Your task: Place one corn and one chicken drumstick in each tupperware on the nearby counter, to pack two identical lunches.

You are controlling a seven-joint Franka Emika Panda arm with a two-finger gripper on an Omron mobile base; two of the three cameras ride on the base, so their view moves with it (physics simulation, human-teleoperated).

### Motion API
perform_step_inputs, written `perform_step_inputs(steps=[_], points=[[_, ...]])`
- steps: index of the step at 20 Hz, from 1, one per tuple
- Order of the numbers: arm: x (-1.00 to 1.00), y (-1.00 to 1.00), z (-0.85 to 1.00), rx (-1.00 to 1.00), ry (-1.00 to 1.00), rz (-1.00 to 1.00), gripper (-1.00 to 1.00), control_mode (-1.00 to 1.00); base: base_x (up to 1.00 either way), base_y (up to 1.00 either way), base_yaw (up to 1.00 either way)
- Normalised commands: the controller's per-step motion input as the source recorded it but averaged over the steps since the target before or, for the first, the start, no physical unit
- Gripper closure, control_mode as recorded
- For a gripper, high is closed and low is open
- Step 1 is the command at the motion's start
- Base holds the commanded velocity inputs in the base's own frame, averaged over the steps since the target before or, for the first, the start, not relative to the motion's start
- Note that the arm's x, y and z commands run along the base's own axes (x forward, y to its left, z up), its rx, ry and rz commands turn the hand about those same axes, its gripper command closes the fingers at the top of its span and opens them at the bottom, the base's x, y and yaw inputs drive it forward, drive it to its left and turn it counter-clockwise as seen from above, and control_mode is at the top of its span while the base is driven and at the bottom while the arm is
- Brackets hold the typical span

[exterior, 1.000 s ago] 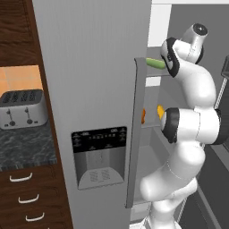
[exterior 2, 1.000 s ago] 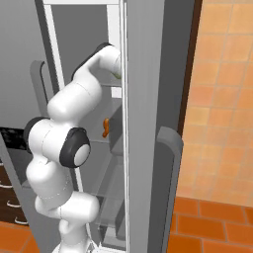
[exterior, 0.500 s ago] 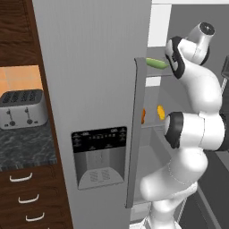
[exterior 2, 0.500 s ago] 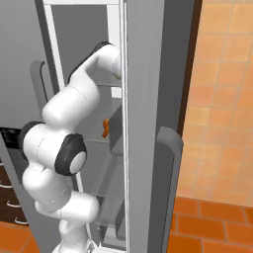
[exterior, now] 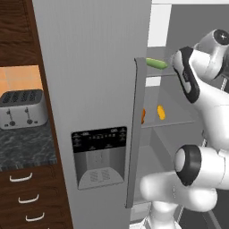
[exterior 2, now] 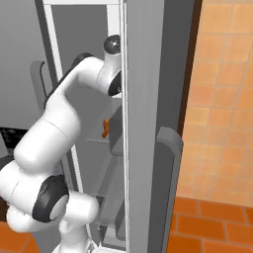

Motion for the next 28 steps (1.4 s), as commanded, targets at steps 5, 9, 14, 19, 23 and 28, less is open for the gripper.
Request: perform_step_inputs(steps=[5,9,14,19,23,28], points=[[-1.0,0.72,0.0,-0.06,-0.02,-0.01,1.0,-1.0,0.0,0.0,0.0],[-1.0,0.18,0.0,0.01,0.0,-0.13,1.0,-1.0,0.0,0.0,0.0],[-1.0,0.11,0.0,0.01,0.01,-0.17,1.0,-1.0,0.0,0.0,0.0],[-1.0,0.01,0.0,0.15,0.1,-0.06,1.0,-1.0,0.0,0.0,0.0],[-1.0,0.0,0.0,0.19,0.15,0.01,1.0,-1.0,0.0,0.0,0.0],[-1.0,0.2,0.0,0.01,0.14,0.01,1.0,-1.0,0.0,0.0,0.0]])
